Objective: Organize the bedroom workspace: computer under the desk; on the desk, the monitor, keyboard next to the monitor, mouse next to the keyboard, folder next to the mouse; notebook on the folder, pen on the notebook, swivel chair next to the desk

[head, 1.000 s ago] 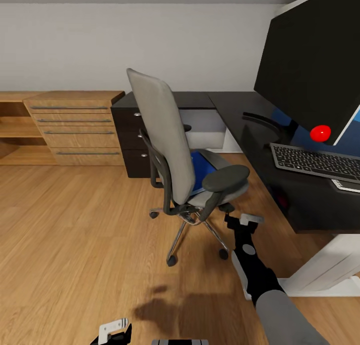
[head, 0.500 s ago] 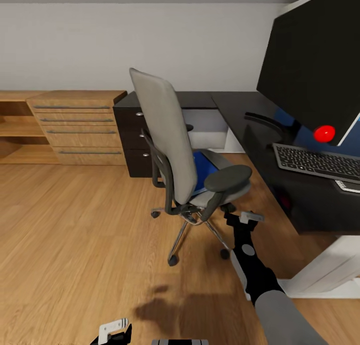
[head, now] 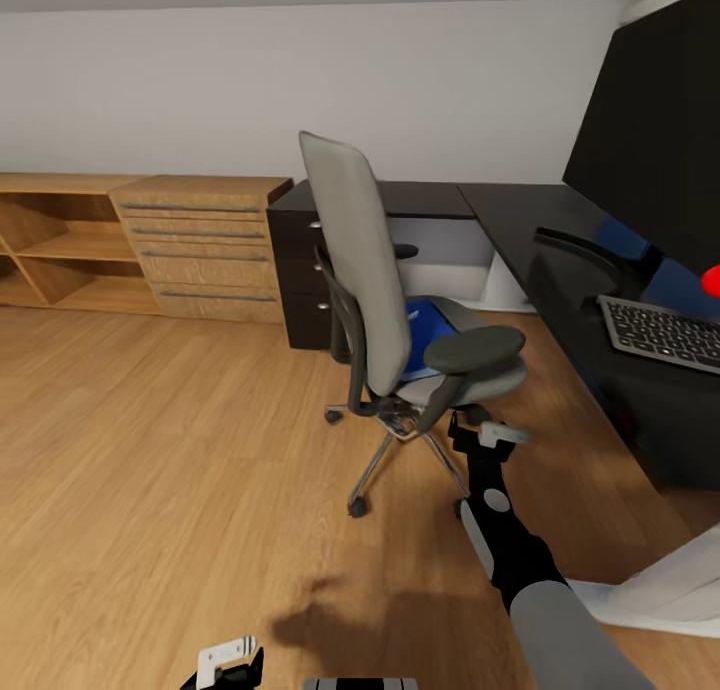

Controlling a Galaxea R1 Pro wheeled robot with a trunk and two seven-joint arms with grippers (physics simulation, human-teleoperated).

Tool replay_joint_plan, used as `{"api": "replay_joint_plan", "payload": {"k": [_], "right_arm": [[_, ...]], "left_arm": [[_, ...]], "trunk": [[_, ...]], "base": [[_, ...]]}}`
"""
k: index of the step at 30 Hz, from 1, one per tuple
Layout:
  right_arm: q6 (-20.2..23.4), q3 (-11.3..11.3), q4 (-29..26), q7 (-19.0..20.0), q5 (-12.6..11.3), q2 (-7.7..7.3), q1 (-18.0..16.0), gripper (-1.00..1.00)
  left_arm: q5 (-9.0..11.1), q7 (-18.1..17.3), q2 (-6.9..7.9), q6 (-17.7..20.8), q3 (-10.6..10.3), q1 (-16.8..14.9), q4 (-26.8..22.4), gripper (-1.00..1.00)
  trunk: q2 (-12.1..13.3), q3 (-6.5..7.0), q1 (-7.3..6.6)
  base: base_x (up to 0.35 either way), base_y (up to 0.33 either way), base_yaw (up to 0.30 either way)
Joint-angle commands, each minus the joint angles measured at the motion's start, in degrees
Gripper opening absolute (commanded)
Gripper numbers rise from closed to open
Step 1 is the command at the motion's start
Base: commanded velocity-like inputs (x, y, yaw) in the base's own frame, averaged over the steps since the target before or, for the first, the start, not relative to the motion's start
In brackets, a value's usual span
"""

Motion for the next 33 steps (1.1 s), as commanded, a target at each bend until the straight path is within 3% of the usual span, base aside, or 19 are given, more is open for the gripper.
{"api": "replay_joint_plan", "payload": {"k": [1,22,33], "right_arm": [[-0.08,-0.14,0.02,-0.05,0.48,0.05,-0.02,1.0],[-0.56,-0.14,0.49,-0.12,0.48,0.07,-0.02,1.0],[-2.2,-0.06,1.24,-0.24,0.56,0.07,-0.01,1.0]], "left_arm": [[0.57,0.41,0.05,-0.26,-0.28,-0.04,0.04,1.0],[0.6,0.41,0.14,-0.35,-0.19,-0.04,0.11,1.0],[0.57,0.41,0.14,-0.35,-0.19,-0.04,0.12,1.0]], "trunk": [[-0.02,-0.04,-0.01],[-0.02,-0.04,-0.01],[-0.02,-0.04,-0.01]], "base": [[0.0,0.0,0.228],[0.0,0.035,0.035],[0.0,0.001,0.233]]}}
